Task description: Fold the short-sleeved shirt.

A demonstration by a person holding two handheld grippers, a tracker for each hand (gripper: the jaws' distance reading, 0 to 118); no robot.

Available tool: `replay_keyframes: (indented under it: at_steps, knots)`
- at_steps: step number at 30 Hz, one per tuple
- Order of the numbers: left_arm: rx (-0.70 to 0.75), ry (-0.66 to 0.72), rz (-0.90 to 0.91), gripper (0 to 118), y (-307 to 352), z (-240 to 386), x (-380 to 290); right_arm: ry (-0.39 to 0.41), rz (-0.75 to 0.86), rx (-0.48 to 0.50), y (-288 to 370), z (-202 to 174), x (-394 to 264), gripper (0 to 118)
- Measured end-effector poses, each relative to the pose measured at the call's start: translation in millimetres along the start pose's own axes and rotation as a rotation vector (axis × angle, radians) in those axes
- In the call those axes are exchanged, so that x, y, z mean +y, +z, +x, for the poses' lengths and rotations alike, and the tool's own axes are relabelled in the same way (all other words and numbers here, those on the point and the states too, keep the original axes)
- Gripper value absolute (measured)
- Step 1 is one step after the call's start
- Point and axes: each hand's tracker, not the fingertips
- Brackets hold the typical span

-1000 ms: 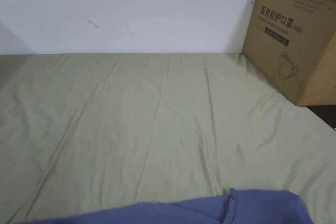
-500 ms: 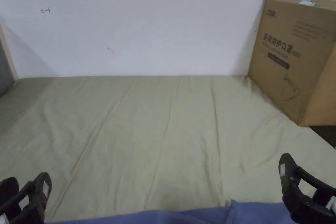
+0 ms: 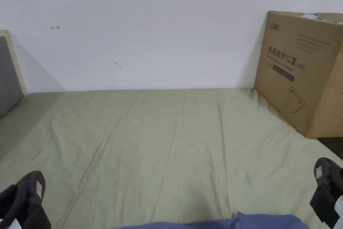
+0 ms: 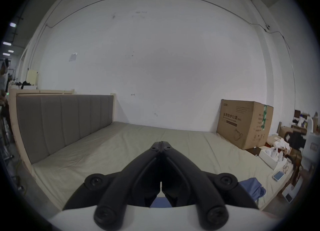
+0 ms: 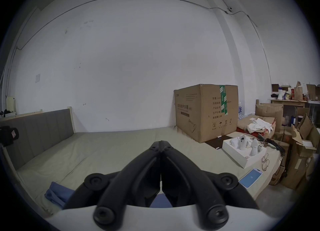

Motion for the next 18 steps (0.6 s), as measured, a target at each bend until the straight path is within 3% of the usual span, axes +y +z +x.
replay_keyframes:
  at_steps: [2,5,7,9,10,11,13,14,18]
  knots:
    - [-0.015,0.098,-0.090,0,-14.7,-29.8,5.3,0.001,-0.041,0.024,1.2,0.0,1.6,0]
    - [-0.137,0.289,-0.445,0,-65.2,-98.2,-2.7,0.042,-0.097,0.057,0.3,2.1,1.3,0]
    - [-0.258,0.519,-0.705,0,-99.1,-149.0,-30.6,0.067,-0.137,0.066,0.6,0.5,-1.5,0]
    - [-0.323,0.637,-0.820,0,-119.3,-185.0,-65.5,0.078,-0.176,0.072,-4.0,-2.2,-5.3,0]
    - [-0.334,0.639,-0.822,10,-124.5,-198.5,-80.7,0.078,-0.195,0.081,-6.1,-4.3,-7.8,0]
    - [-0.338,0.641,-0.817,33,-127.3,-208.9,-91.9,0.078,-0.214,0.091,-9.3,-6.4,-9.6,0]
    - [-0.385,0.712,-0.796,109,-135.5,-231.3,-114.9,0.083,-0.241,0.109,-16.8,-13.3,-13.2,0]
    - [-0.396,0.782,-0.819,118,-141.7,-239.9,-128.2,0.083,-0.251,0.114,-18.1,-16.8,-14.9,0]
    - [-0.449,0.977,-0.888,118,-158.5,-262.4,-162.4,0.074,-0.295,0.139,-26.3,-29.1,-18.2,0]
